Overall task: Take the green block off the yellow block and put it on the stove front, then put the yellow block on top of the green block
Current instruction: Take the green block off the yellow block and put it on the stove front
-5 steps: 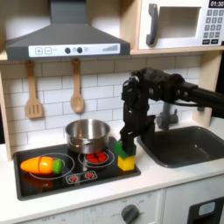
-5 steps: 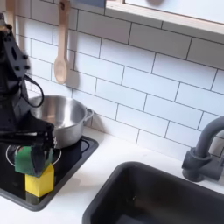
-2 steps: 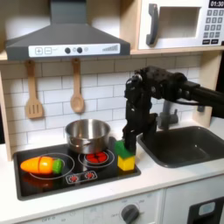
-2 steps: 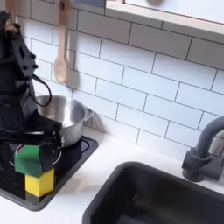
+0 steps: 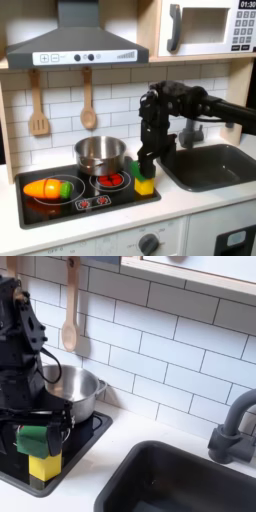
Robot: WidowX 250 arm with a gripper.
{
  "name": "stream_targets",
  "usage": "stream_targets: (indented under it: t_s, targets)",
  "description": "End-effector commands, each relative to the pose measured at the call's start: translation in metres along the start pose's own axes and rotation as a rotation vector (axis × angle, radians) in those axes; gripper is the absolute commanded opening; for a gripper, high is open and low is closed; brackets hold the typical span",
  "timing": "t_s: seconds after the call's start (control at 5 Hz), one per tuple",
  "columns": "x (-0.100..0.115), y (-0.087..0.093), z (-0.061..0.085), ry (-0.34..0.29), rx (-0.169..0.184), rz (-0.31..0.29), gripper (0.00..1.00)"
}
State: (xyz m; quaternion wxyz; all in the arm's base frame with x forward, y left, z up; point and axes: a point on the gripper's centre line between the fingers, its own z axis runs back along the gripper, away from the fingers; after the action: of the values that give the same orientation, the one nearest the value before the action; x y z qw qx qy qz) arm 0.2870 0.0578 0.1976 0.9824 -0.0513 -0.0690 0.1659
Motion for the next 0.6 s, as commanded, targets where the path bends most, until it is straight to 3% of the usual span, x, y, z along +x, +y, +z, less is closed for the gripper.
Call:
stream_targets:
  t_s: [0.0,0.4]
  targets:
    - [0.0067,0.0041,-0.0062,0.003,0.008,0.011,1.00]
    - [0.0109,0.0066,-0.0130,0.018,0.013,0.010,1.00]
